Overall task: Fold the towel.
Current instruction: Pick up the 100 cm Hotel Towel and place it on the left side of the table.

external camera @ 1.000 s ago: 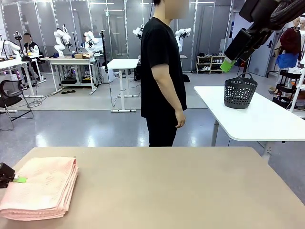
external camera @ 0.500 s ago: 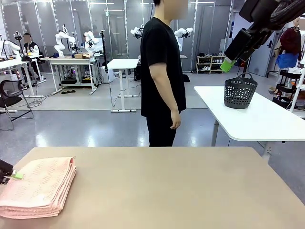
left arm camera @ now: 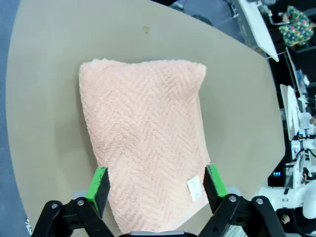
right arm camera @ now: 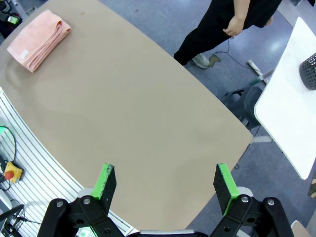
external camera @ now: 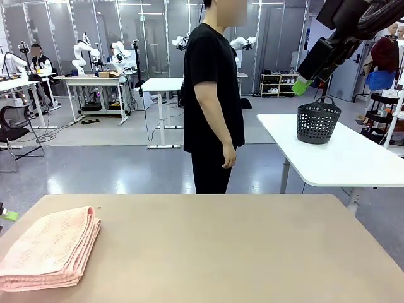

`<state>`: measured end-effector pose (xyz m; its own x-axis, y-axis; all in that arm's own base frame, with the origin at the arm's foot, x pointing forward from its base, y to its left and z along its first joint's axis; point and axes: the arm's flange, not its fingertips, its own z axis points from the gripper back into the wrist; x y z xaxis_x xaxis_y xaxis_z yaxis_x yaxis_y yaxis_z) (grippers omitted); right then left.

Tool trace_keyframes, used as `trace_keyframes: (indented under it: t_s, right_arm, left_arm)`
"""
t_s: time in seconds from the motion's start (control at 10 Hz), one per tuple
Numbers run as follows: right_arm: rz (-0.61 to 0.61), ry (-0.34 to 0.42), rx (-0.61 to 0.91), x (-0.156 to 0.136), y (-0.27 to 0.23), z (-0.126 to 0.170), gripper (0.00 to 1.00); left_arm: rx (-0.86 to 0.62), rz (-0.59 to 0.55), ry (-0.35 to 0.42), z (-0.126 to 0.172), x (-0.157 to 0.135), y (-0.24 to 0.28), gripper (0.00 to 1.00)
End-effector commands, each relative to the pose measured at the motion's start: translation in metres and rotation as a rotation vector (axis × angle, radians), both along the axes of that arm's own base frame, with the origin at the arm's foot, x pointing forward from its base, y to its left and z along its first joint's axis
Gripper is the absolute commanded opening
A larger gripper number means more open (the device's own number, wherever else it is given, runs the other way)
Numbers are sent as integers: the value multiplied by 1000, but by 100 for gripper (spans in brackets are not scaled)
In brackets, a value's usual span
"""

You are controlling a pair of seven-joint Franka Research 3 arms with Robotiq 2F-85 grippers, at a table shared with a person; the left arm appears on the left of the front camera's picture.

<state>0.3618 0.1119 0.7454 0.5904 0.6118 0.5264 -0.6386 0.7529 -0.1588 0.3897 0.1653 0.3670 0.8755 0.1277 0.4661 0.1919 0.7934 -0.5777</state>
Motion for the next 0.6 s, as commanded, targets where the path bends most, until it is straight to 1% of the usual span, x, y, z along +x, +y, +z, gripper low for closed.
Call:
trace_keyframes:
  t_s: [0.0, 0.1, 0.2, 0.5]
  right_arm:
    - [-5, -2, -4, -1, -1, 0, 100]
    - [-5, -2, -4, -1, -1, 0, 100]
    - [-5, -2, -4, -1, -1, 0, 100]
    - [-5, -2, -4, -1, -1, 0, 100]
  left_arm:
    - [16, -9, -3, 8, -10, -8, 100]
    - [-3, -44, 1, 7, -12, -12, 100]
    - [5, -7, -16, 7, -4, -3, 100]
    - [5, -7, -16, 7, -4, -3, 100]
